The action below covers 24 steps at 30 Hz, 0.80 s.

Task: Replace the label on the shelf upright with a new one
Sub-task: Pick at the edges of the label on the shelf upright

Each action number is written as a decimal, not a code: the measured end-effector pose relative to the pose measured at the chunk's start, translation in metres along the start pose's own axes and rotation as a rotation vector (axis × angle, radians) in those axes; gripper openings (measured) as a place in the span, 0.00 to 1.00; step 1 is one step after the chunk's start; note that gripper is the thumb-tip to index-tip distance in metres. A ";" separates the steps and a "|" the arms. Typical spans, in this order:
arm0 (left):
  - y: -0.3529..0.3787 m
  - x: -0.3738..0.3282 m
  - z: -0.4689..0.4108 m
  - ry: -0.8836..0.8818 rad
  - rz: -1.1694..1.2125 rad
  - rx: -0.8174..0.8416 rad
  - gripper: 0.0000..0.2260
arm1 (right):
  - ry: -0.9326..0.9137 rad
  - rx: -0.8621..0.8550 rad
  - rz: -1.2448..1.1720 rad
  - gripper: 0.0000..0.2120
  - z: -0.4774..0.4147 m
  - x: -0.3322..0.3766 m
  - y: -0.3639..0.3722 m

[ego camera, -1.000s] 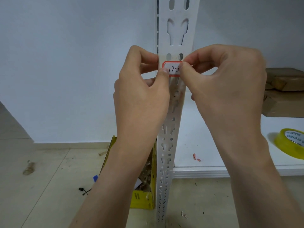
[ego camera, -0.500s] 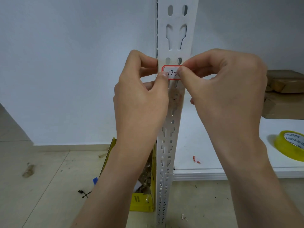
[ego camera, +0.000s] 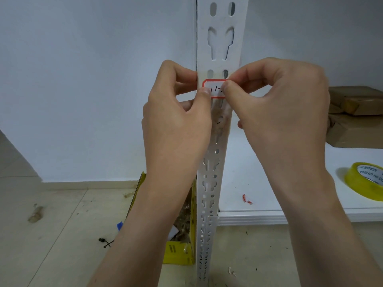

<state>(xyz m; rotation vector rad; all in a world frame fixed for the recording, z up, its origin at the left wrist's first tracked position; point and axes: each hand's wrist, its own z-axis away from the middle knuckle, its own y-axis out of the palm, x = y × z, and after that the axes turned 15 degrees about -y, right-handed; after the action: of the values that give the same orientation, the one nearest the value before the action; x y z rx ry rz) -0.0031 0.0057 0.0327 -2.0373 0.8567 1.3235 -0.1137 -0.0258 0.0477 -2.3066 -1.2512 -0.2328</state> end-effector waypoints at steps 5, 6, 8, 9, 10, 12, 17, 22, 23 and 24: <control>0.000 0.000 0.000 0.009 0.000 -0.006 0.08 | -0.014 -0.020 -0.016 0.02 0.001 -0.003 0.001; 0.000 0.000 0.000 0.008 -0.002 -0.004 0.08 | -0.017 -0.033 -0.024 0.02 0.001 -0.004 0.001; 0.000 0.000 0.001 0.007 -0.001 0.003 0.08 | -0.040 -0.059 -0.039 0.01 0.001 -0.007 0.001; 0.000 0.000 0.001 0.007 0.001 0.005 0.08 | -0.049 -0.073 -0.043 0.01 0.002 -0.008 0.002; 0.000 0.000 0.000 0.008 0.004 0.007 0.08 | -0.052 -0.083 -0.045 0.01 0.002 -0.009 0.002; 0.000 0.000 0.001 0.005 0.004 0.010 0.08 | -0.055 -0.078 -0.043 0.01 0.003 -0.009 0.003; 0.000 0.000 0.001 0.002 0.001 0.005 0.07 | -0.026 -0.062 -0.029 0.03 0.001 -0.007 0.002; 0.000 -0.001 0.001 0.007 0.002 0.008 0.08 | -0.002 -0.029 -0.004 0.03 0.000 -0.002 0.003; 0.000 -0.001 0.001 0.010 0.001 0.006 0.08 | 0.003 -0.028 -0.002 0.04 0.000 -0.002 0.002; 0.000 -0.001 0.001 0.012 0.002 0.005 0.08 | 0.006 -0.026 -0.002 0.04 -0.001 -0.002 0.002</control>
<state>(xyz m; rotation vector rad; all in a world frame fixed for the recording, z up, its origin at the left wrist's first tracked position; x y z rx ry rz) -0.0039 0.0068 0.0328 -2.0432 0.8664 1.3096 -0.1131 -0.0287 0.0466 -2.3249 -1.2549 -0.2583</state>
